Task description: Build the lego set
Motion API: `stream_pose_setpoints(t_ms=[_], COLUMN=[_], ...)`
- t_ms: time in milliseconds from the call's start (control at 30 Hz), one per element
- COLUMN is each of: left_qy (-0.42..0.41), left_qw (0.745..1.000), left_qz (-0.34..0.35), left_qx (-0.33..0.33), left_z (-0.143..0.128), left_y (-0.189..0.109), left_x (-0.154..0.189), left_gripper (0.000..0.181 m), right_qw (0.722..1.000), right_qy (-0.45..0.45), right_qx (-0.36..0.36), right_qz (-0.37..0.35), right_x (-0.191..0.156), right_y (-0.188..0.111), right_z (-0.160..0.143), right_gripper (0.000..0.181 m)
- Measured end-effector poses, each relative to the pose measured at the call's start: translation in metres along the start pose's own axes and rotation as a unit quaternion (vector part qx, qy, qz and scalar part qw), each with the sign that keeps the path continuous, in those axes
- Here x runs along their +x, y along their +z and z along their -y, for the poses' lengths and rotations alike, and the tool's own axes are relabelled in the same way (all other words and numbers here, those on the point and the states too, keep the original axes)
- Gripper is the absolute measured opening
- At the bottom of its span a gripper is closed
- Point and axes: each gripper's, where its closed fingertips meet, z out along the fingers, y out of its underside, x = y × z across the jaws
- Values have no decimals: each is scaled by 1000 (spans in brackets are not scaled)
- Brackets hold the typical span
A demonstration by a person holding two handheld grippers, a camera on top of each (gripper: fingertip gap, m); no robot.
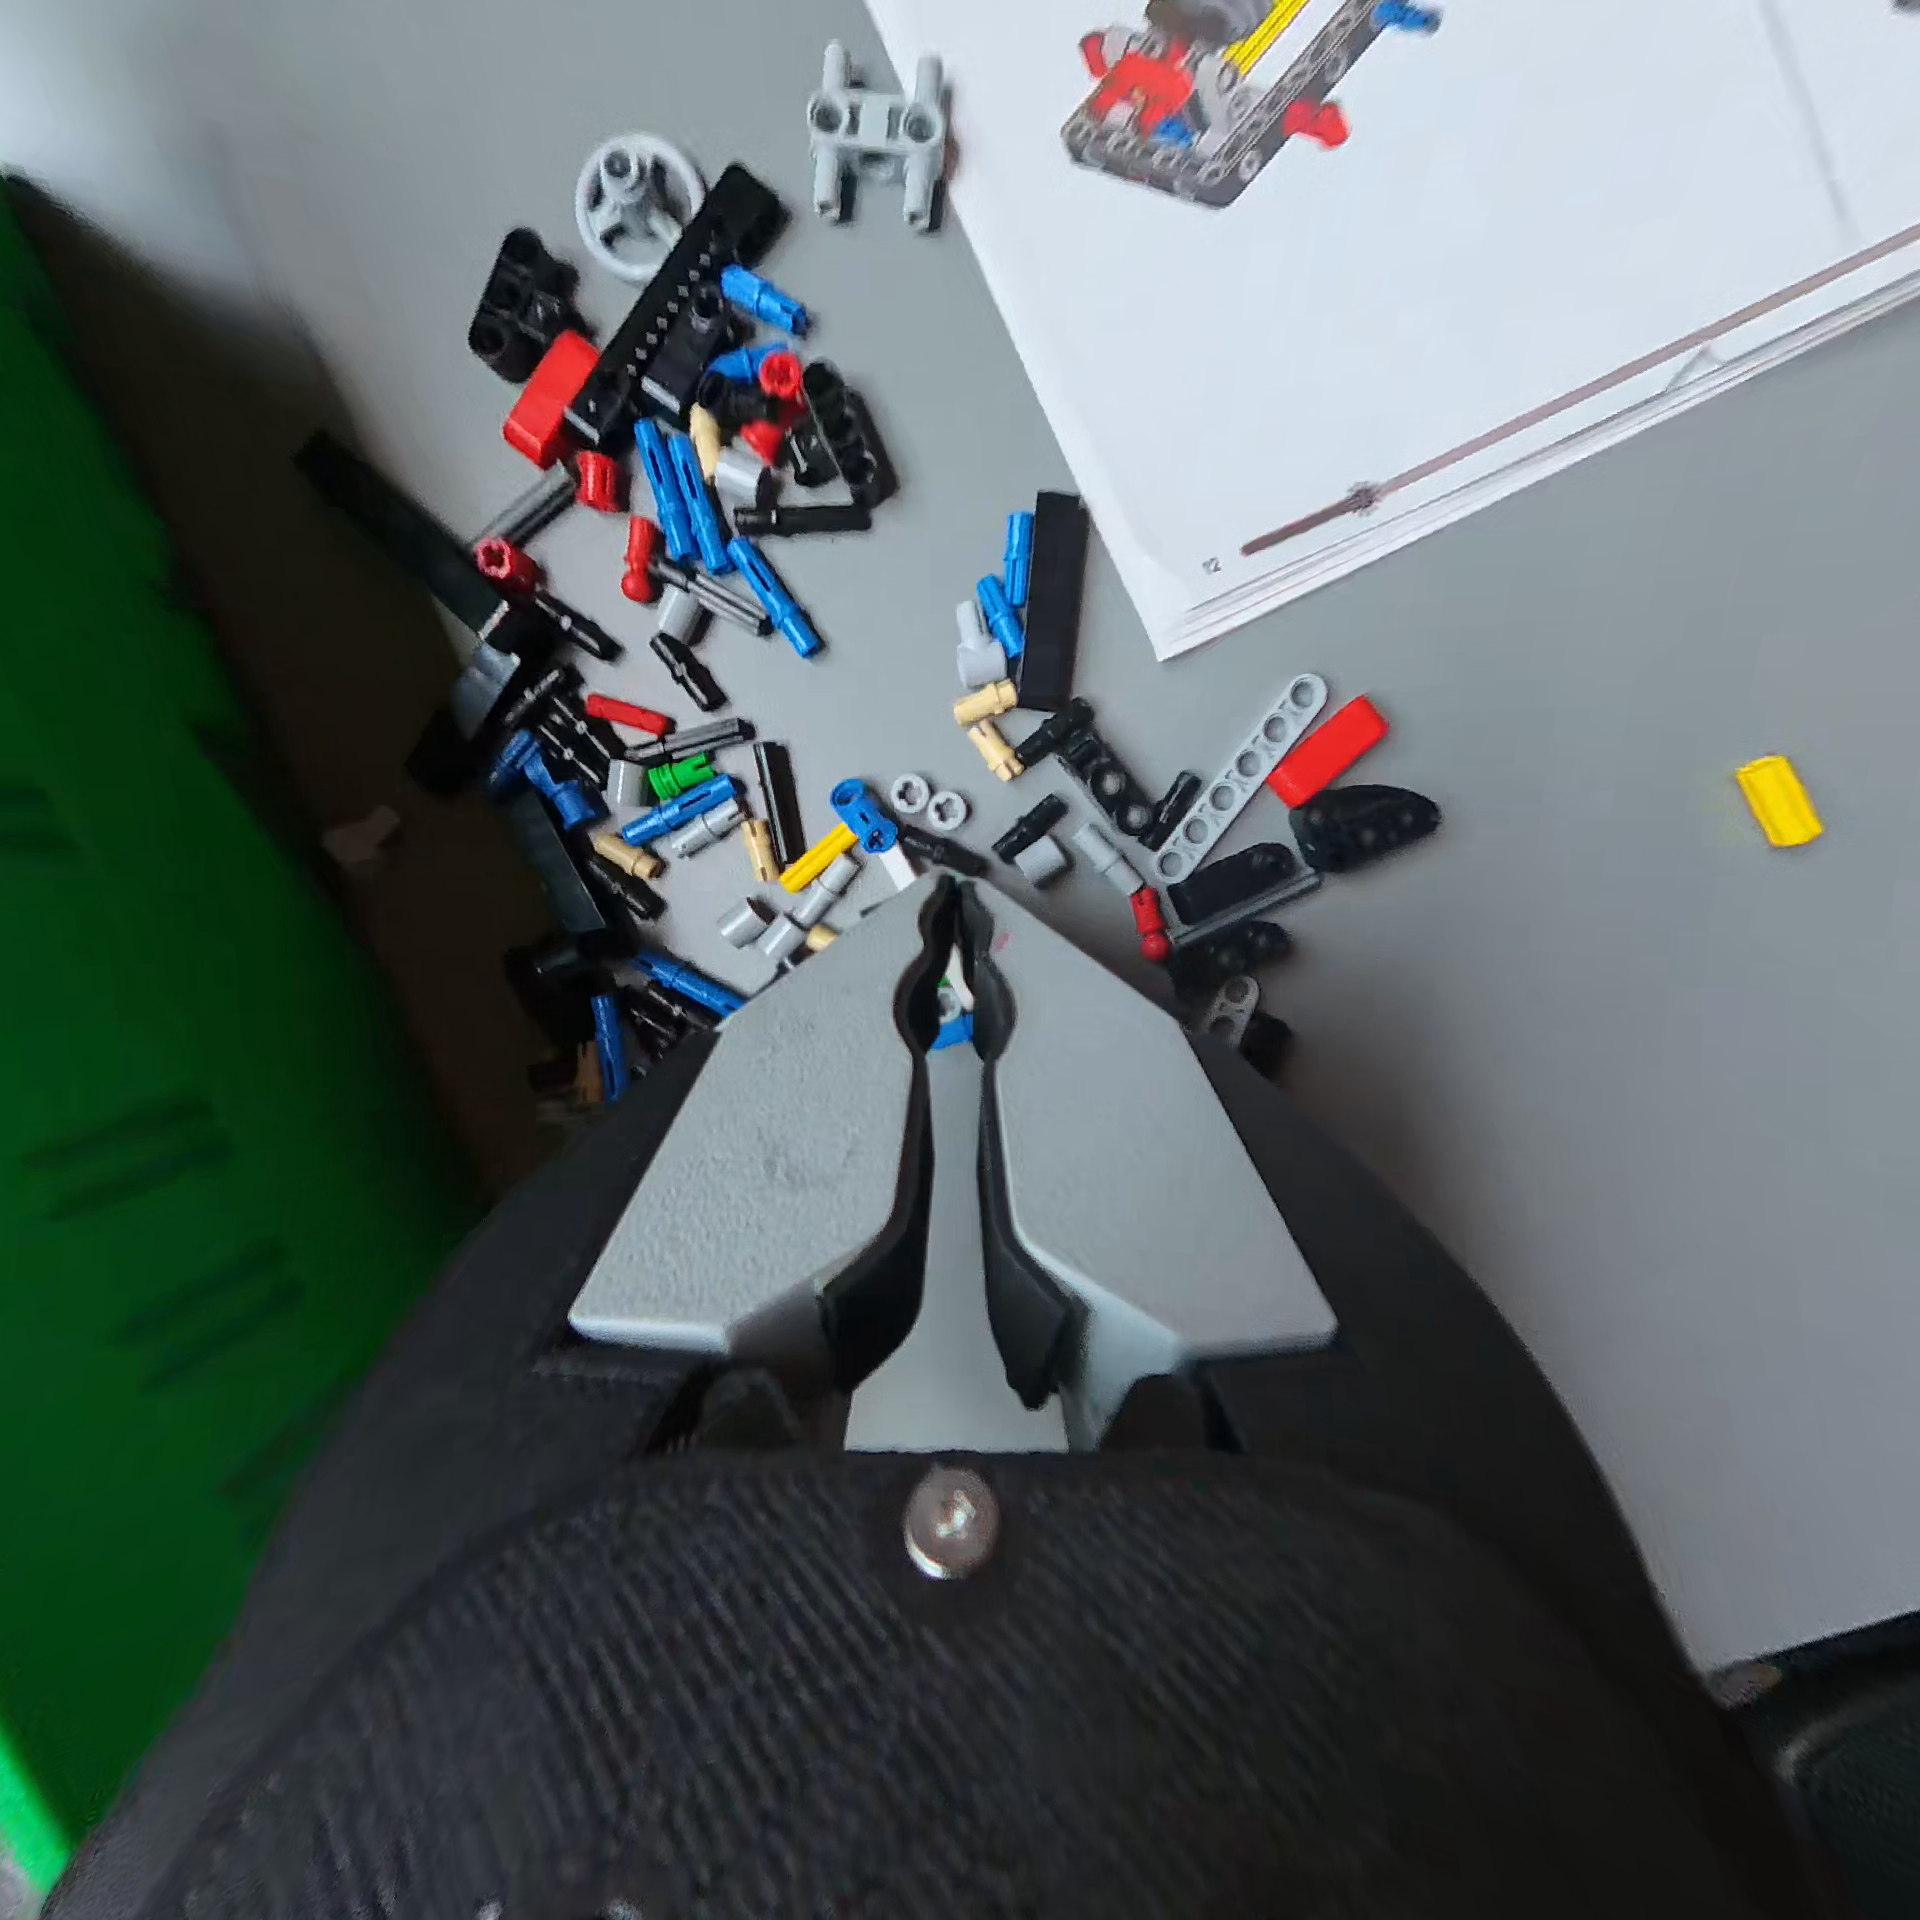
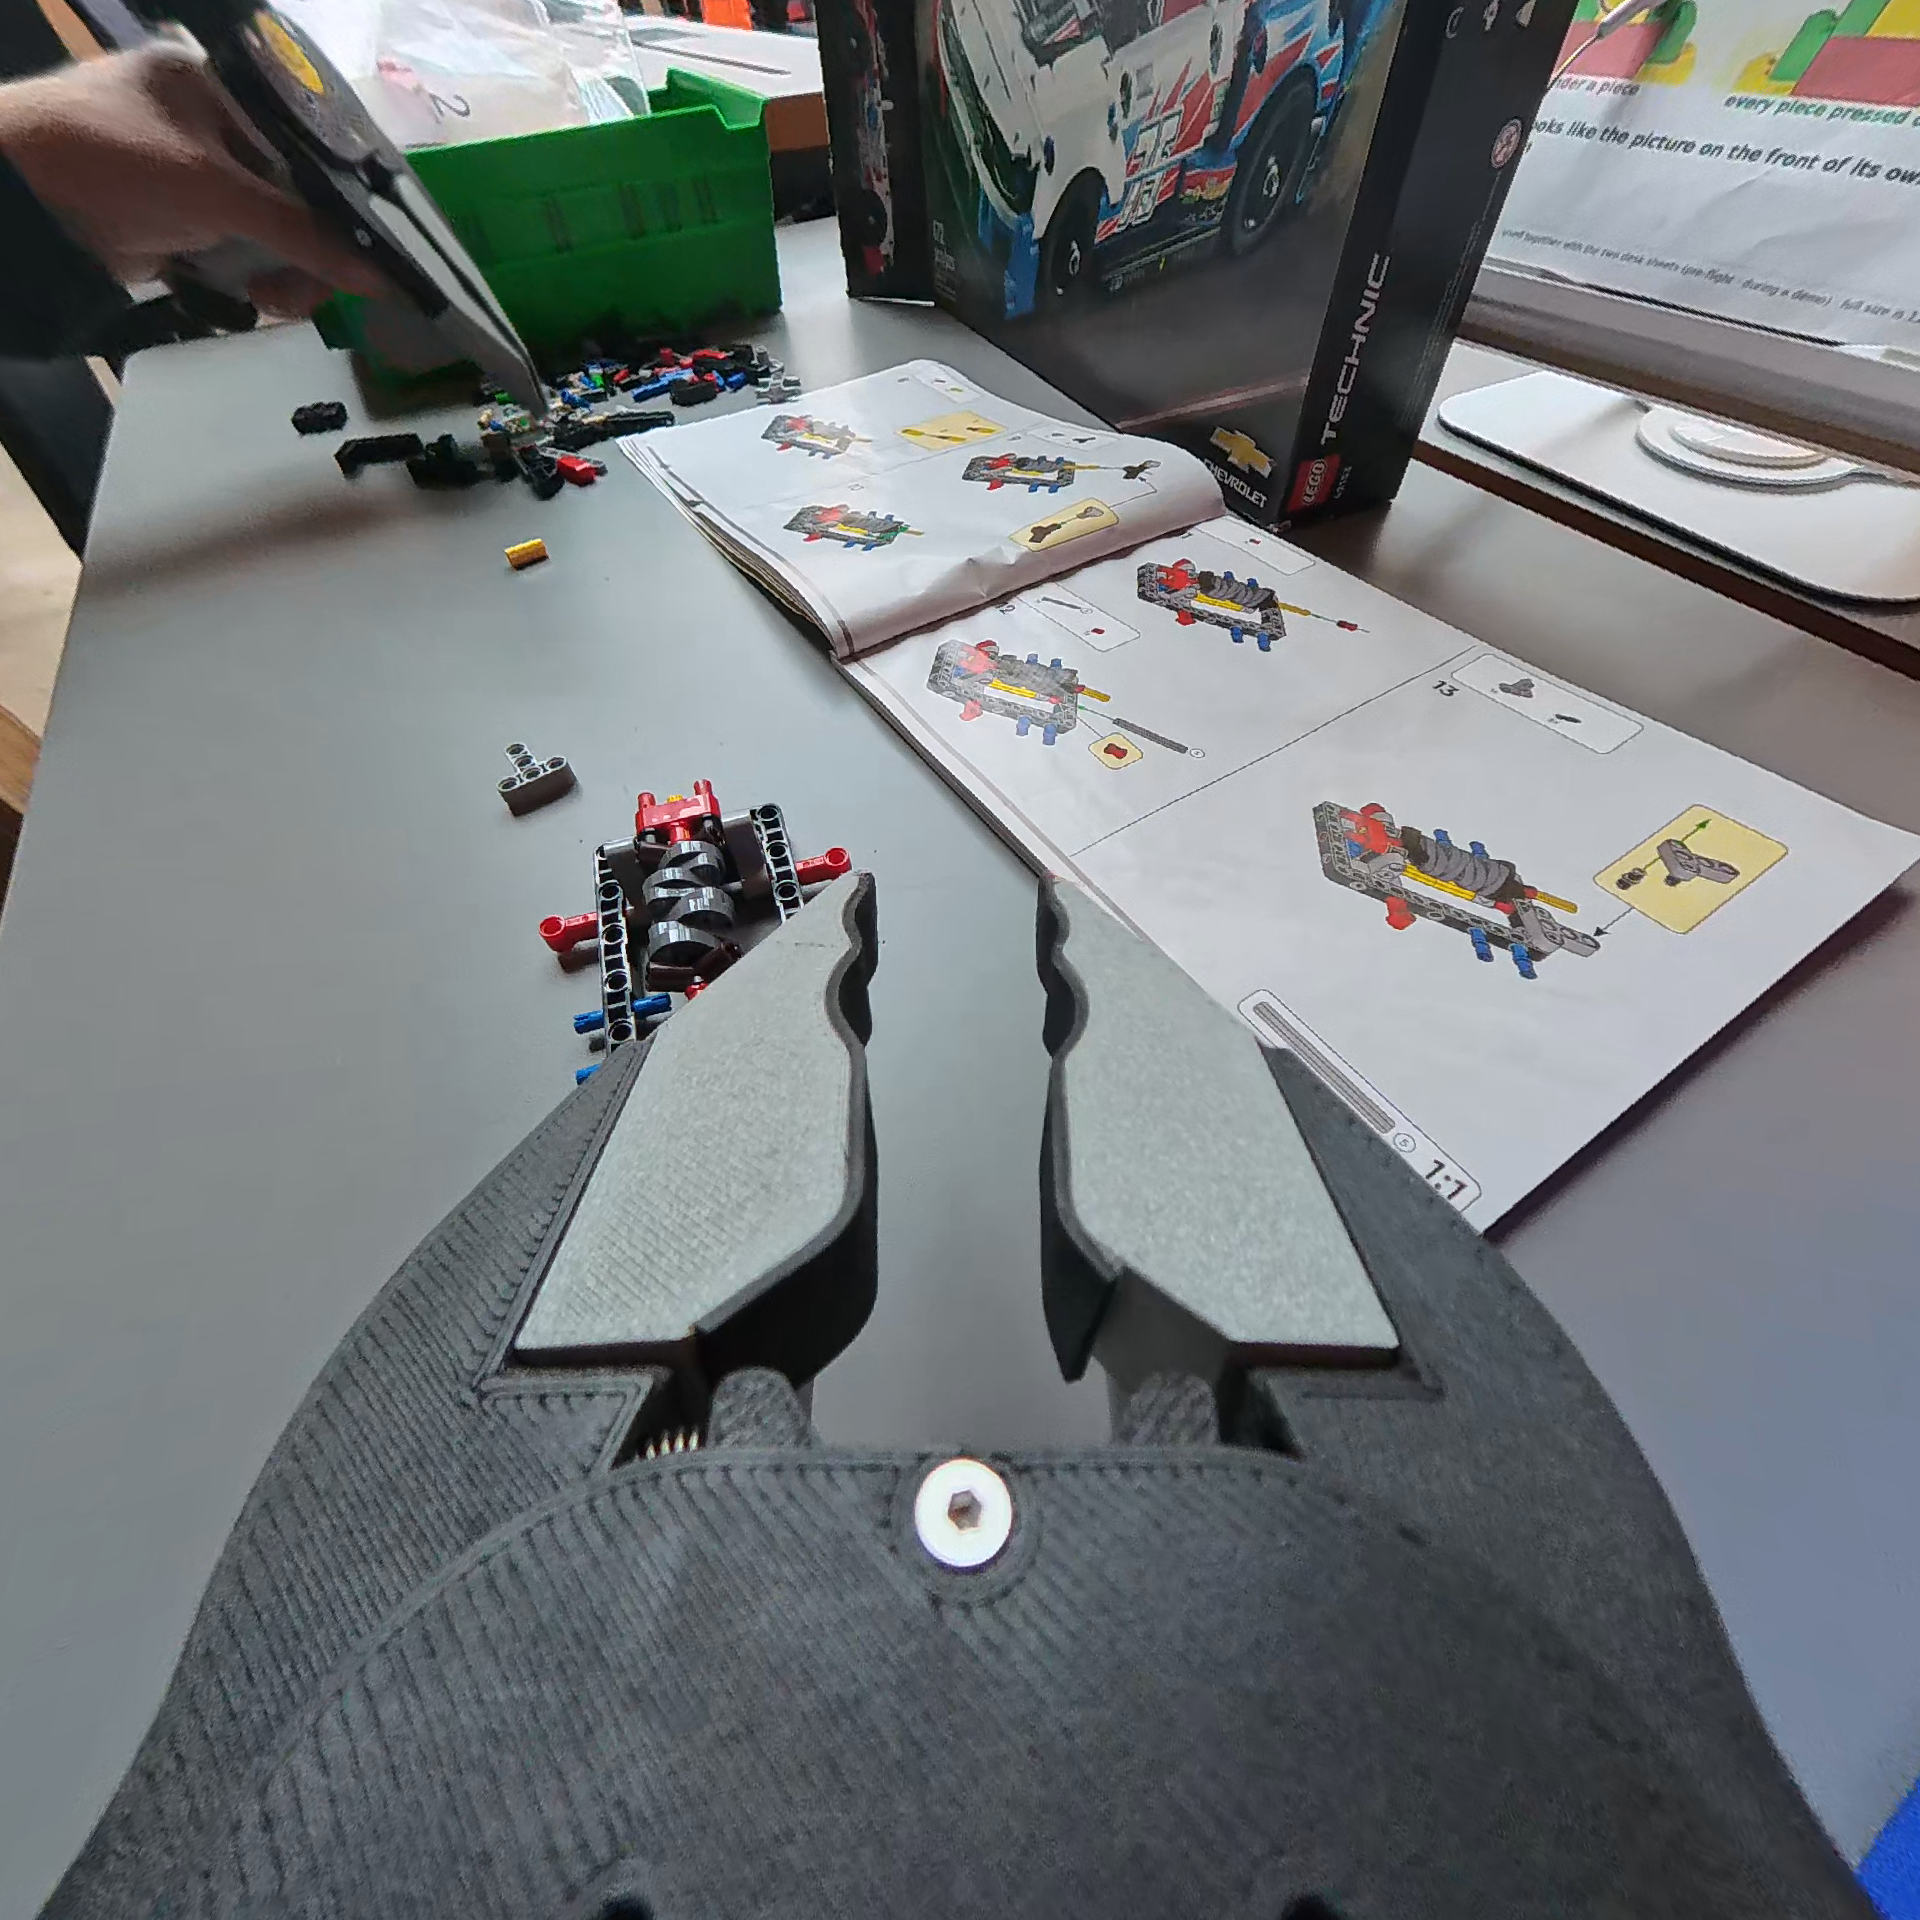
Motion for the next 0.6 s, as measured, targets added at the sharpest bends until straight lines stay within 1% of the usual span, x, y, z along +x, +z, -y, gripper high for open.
stream_pose_setpoints(t_ms=[67,167,267,333,400,500,600], left_qy=[-24,-38,-52,-64,-83,-80,-61], left_qw=[1000,999,999,998,996,996,998], left_qz=[-9,-15,0,-7,-14,-31,-16], left_qx=[-14,2,3,4,5,16,9], left_z=[-6,-5,-5,-4,-3,2,2], left_y=[5,6,6,6,6,7,8], left_x=[3,5,-3,-4,-5,-2,-6], left_gripper=[0,0,0,0,4,5,6], right_qw=[1000,1000,1000,1000,1000,1000,1000], right_qy=[2,0,-1,-1,0,-2,-4], right_qx=[2,7,9,9,9,11,12], right_qz=[1,2,4,6,8,9,9], right_x=[0,-1,-2,-3,-4,-6,-6], right_y=[-1,-2,-3,-3,-3,-4,-5], right_z=[1,3,4,4,5,6,6], right_gripper=[27,26,26,25,25,25,24])
